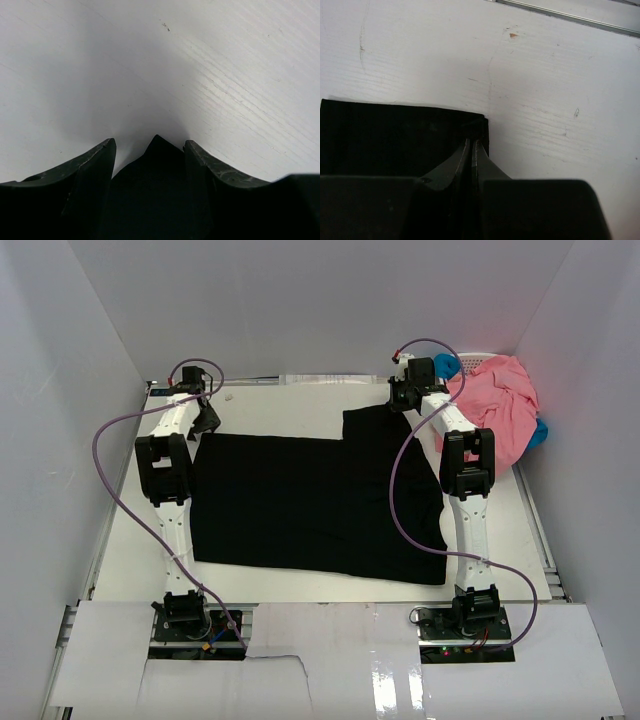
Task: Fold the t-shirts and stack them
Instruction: Grap the side of the flattened tshirt furthest away from the robot with both arms
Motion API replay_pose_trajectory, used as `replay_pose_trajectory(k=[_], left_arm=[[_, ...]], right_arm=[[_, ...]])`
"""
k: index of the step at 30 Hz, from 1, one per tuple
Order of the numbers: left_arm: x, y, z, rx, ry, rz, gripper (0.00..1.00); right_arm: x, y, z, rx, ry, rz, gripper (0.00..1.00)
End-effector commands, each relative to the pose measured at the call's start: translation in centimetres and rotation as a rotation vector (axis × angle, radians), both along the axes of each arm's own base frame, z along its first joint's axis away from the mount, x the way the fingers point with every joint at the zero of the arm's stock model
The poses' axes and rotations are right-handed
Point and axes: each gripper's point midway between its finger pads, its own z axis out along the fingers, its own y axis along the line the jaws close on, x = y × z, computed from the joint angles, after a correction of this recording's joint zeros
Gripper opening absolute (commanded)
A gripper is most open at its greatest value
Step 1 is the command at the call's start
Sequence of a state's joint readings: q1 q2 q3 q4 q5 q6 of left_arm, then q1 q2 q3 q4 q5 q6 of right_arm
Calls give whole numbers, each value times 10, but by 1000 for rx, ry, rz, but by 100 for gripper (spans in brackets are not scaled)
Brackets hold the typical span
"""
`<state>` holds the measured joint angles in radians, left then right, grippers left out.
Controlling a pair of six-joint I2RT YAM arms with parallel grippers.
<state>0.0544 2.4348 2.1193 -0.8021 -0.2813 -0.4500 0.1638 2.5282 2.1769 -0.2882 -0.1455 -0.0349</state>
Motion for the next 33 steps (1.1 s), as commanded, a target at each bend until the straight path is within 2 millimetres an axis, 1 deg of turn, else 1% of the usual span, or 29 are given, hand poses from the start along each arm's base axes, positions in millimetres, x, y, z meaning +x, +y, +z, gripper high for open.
replay_pose_trajectory(k=[1, 4, 7, 10, 12, 13, 15, 16, 18, 19, 22, 23, 25, 27, 28, 29, 30, 31, 32, 33], left_arm=[[2, -6, 43, 22, -72, -12, 69], [3, -6, 47, 18, -81, -15, 70], [3, -12, 53, 16, -92, -25, 71], [2, -13, 59, 23, -102, -31, 72], [1, -10, 59, 36, -101, -25, 71], [2, -11, 59, 38, -100, -30, 67], [-1, -12, 58, 27, -97, -32, 62], [-1, -12, 57, 26, -97, -29, 55], [-1, -13, 55, 25, -94, -33, 50], [-2, -12, 54, 25, -90, -33, 45], [-3, -11, 50, 30, -81, -30, 42], [-3, -11, 49, 33, -79, -28, 36], [-2, -8, 49, 45, -80, -21, 32], [1, -8, 50, 49, -84, -25, 14], [5, -8, 49, 49, -89, -27, 1], [6, -8, 49, 48, -88, -29, 0], [8, -8, 49, 47, -90, -30, 0], [10, -9, 48, 44, -90, -31, 0], [14, -10, 50, 37, -99, -33, 0], [15, -11, 50, 34, -102, -34, 0]], right_arm=[[8, 0, 44, 8, -84, 14, 8], [8, 0, 45, 5, -85, 14, 8], [8, 0, 46, 5, -87, 14, 8], [7, 0, 44, 4, -81, 13, 8], [7, 0, 43, 5, -77, 15, 8], [7, 0, 43, 7, -77, 15, 8], [6, 1, 43, 8, -77, 16, 8], [7, 0, 43, 6, -77, 16, 8], [7, 0, 43, 7, -77, 14, 8], [7, 1, 44, 9, -78, 16, 8], [7, 0, 43, 9, -76, 14, 8], [7, 1, 45, 10, -79, 16, 8], [7, 0, 46, 10, -81, 14, 8], [8, 2, 49, 14, -88, 19, 8], [9, 2, 52, 18, -93, 19, 8], [11, 3, 54, 22, -98, 20, 8], [14, 5, 65, 31, -118, 21, 8], [15, 6, 69, 36, -124, 24, 8], [15, 7, 79, 44, -141, 30, 8], [17, 6, 85, 46, -154, 26, 8]])
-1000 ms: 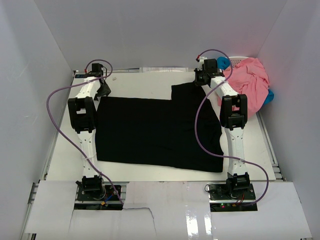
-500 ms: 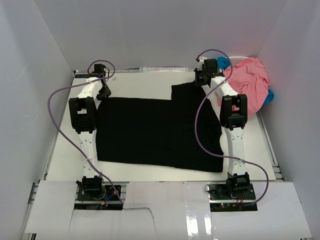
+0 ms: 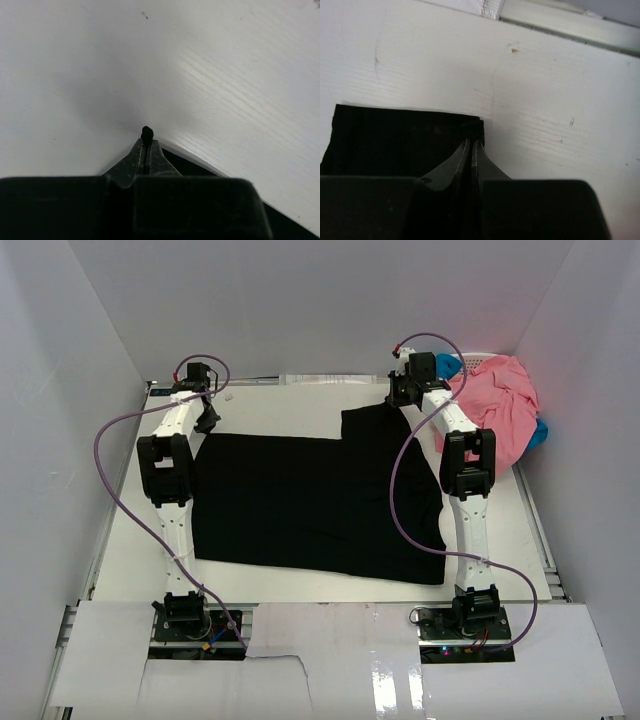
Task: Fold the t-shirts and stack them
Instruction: Grap the side of the flattened tshirt furthest away from the robot with both arms
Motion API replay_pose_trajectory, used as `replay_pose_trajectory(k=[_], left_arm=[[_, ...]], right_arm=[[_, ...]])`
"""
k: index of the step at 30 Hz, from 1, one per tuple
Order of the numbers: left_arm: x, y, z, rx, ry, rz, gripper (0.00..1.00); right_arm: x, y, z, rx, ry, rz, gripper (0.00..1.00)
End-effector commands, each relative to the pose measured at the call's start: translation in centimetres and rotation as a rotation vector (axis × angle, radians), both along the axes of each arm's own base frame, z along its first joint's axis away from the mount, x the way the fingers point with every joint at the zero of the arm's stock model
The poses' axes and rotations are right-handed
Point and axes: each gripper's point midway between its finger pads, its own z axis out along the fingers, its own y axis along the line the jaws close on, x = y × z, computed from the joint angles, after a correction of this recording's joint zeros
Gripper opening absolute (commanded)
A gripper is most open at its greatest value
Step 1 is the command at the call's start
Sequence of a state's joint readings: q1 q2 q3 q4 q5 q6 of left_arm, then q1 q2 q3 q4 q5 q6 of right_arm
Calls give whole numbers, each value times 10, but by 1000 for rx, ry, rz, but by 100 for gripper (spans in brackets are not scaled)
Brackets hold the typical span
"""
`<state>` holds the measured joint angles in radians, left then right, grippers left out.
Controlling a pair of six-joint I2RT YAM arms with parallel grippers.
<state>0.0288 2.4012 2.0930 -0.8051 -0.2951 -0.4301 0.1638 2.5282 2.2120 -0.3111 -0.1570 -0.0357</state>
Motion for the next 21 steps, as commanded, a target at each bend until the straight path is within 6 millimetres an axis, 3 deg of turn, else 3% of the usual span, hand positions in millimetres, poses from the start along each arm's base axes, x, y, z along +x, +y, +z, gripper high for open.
replay_pose_trajectory(k=[1, 4, 13, 19, 21], left_arm=[[20, 0, 42, 8, -107, 0, 0], [22, 0, 47, 6, -121, 0, 0], [24, -2, 60, -1, -146, -10, 0], [21, -4, 62, -9, -148, -9, 0], [19, -3, 66, -4, -152, -5, 0]], right_arm=[[14, 4, 80, 40, -155, 17, 8], [14, 3, 107, 42, -200, 13, 8], [3, 10, 148, 92, -255, 46, 8], [-14, 17, 187, 122, -303, 92, 8], [-20, 15, 186, 115, -293, 97, 8]])
